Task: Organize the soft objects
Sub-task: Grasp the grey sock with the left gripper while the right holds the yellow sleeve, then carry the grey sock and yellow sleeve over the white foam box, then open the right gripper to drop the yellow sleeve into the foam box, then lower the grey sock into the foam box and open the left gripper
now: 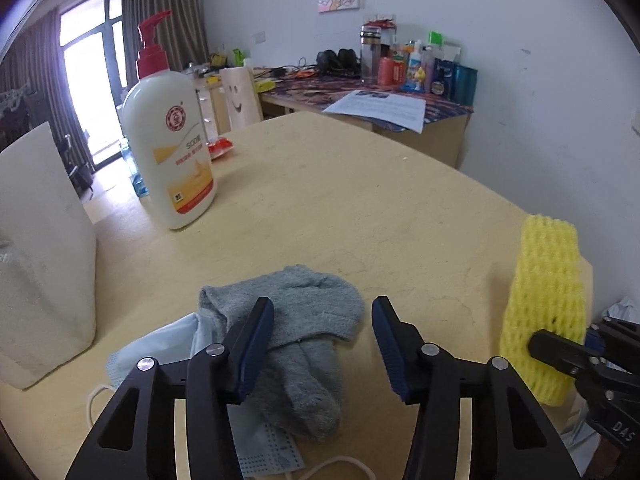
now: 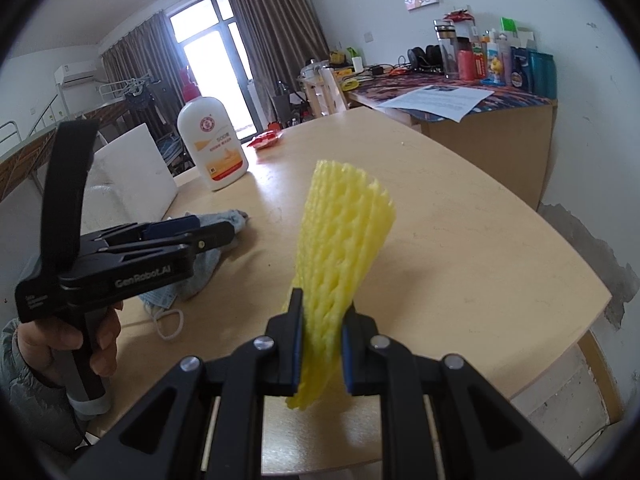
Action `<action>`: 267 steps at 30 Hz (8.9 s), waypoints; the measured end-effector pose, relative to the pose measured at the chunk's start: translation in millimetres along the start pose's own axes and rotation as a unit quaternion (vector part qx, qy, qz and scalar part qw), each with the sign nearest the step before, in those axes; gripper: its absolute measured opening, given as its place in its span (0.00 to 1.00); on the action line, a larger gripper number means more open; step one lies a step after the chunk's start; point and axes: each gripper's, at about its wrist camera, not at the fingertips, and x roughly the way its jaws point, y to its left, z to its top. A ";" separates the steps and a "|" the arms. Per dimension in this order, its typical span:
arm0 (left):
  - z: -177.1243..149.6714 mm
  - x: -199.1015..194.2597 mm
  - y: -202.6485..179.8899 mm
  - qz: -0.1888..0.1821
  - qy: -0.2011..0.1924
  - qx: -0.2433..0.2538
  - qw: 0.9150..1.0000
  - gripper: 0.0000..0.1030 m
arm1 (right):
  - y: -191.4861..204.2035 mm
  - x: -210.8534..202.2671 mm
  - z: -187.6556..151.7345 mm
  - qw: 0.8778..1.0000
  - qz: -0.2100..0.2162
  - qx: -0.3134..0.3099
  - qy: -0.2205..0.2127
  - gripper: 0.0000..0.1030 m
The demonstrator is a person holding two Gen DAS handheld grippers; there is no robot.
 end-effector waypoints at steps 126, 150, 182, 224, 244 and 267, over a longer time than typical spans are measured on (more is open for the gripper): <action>-104.0 -262.1 183.3 0.159 -0.204 -0.137 0.956 0.08 | 259.1 -22.9 25.8 0.956 0.142 -0.244 -0.078 0.19; -47.6 -261.0 199.6 0.154 -0.220 -0.118 0.956 0.08 | 277.1 -12.5 72.0 0.956 0.139 -0.243 -0.090 0.18; 12.4 -236.0 240.9 0.184 -0.222 -0.118 0.950 0.08 | 309.5 53.6 137.9 0.953 0.143 -0.256 -0.080 0.19; 13.3 -226.4 267.5 0.195 -0.192 -0.145 0.951 0.08 | 314.0 72.0 153.7 0.956 0.155 -0.243 -0.062 0.83; 48.2 -188.4 235.2 0.150 -0.184 -0.111 0.965 0.08 | 256.2 34.5 150.0 0.966 0.111 -0.218 -0.086 0.84; 68.0 -152.3 226.5 0.148 -0.165 -0.110 0.969 0.28 | 207.6 18.1 144.0 0.977 0.067 -0.179 -0.099 0.84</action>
